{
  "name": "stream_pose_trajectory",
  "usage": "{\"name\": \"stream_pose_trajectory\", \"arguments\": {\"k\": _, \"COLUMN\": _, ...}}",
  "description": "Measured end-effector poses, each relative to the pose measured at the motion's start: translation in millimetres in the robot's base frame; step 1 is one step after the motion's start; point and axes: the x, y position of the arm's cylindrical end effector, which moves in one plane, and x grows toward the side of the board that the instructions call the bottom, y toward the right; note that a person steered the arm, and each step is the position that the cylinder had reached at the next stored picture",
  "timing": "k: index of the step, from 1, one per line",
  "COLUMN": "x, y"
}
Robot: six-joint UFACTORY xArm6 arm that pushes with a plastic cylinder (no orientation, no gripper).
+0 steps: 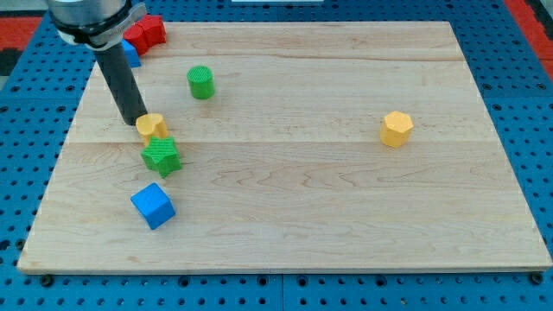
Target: Slide the yellow heart towards the the yellow hexagon
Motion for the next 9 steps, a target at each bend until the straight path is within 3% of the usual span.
{"name": "stream_pose_trajectory", "arguments": {"k": 2, "x": 14.2, "y": -21.7}}
{"name": "stream_pose_trajectory", "arguments": {"k": 3, "x": 29.2, "y": -2.9}}
{"name": "stream_pose_trajectory", "arguments": {"k": 4, "x": 25.7, "y": 57.6}}
{"name": "stream_pose_trajectory", "arguments": {"k": 8, "x": 25.7, "y": 142.8}}
{"name": "stream_pose_trajectory", "arguments": {"k": 9, "x": 24.1, "y": 78.0}}
